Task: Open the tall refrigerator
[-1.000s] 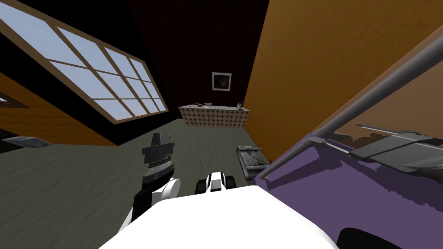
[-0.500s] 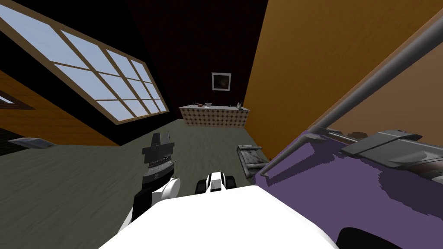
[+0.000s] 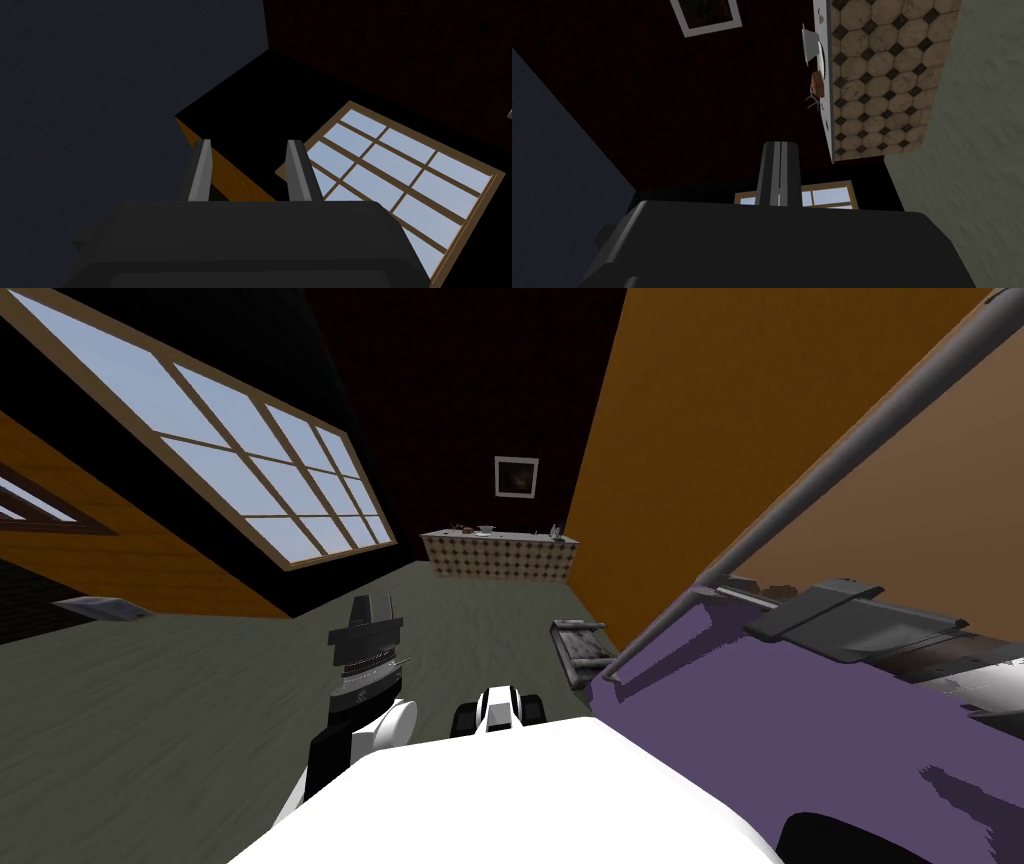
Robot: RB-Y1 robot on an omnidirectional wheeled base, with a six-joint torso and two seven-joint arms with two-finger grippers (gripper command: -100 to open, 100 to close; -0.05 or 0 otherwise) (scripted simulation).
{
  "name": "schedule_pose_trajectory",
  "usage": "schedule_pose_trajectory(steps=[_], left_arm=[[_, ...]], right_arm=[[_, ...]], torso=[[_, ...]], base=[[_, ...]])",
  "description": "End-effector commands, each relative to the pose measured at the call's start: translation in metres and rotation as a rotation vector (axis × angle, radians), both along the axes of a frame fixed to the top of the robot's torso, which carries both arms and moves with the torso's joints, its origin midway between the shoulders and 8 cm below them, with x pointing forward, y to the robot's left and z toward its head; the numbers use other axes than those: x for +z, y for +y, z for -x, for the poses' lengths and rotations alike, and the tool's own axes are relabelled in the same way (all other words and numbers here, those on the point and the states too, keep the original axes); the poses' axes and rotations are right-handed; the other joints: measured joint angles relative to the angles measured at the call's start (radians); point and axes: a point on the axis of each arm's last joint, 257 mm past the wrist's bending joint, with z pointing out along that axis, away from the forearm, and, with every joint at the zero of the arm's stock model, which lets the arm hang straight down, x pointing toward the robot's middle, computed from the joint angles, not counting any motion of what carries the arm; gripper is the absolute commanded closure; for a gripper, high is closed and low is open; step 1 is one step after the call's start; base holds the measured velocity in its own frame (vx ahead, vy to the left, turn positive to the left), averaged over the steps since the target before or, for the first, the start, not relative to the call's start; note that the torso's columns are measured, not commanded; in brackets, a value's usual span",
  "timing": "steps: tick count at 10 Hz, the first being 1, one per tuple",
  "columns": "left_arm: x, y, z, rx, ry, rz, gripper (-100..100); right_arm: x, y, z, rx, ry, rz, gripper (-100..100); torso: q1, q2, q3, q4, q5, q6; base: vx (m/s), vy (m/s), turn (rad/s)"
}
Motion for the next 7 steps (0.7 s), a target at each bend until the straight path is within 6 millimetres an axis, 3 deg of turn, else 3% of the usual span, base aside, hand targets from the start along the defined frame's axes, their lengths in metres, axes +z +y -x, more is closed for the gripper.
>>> schedule_pose_trajectory(steps=[1,2,3,4,5,7], left_arm=[[0.000,0.000,0.000,0.000,0.000,0.000,0],[0.000,0.000,0.000,0.000,0.000,0.000,0],[0.000,0.000,0.000,0.000,0.000,0.000,0],[0.000,0.000,0.000,0.000,0.000,0.000,0],[0.000,0.000,0.000,0.000,0.000,0.000,0],[0.000,0.000,0.000,0.000,0.000,-0.001,0]], right_arm=[[-0.001,0.040,-0.011,0.104,0.001,0.001,100],[-0.001,0.040,-0.011,0.104,0.001,0.001,100],[-0.001,0.055,-0.013,0.142,0.002,0.001,100],[-0.001,0.047,-0.012,0.121,0.001,0.001,100],[-0.001,0.028,-0.008,0.069,0.004,-0.006,-100],[-0.001,0.006,-0.003,0.013,0.006,-0.013,-100]], torso=[[0.001,-0.001,-0.001,0.000,0.000,0.000],[0.001,-0.003,-0.002,-0.001,0.000,0.000],[-0.001,-0.004,-0.003,-0.001,0.000,0.000],[-0.001,-0.004,-0.003,-0.001,0.000,0.000],[-0.003,-0.005,-0.003,-0.002,-0.001,0.000],[-0.006,-0.009,-0.006,-0.003,-0.002,-0.001]], base=[[-0.115,0.126,0.007],[-0.082,0.083,0.000],[-0.074,0.079,0.005],[-0.036,0.042,-0.003],[0.087,-0.053,-0.037],[0.126,-0.098,-0.022]])
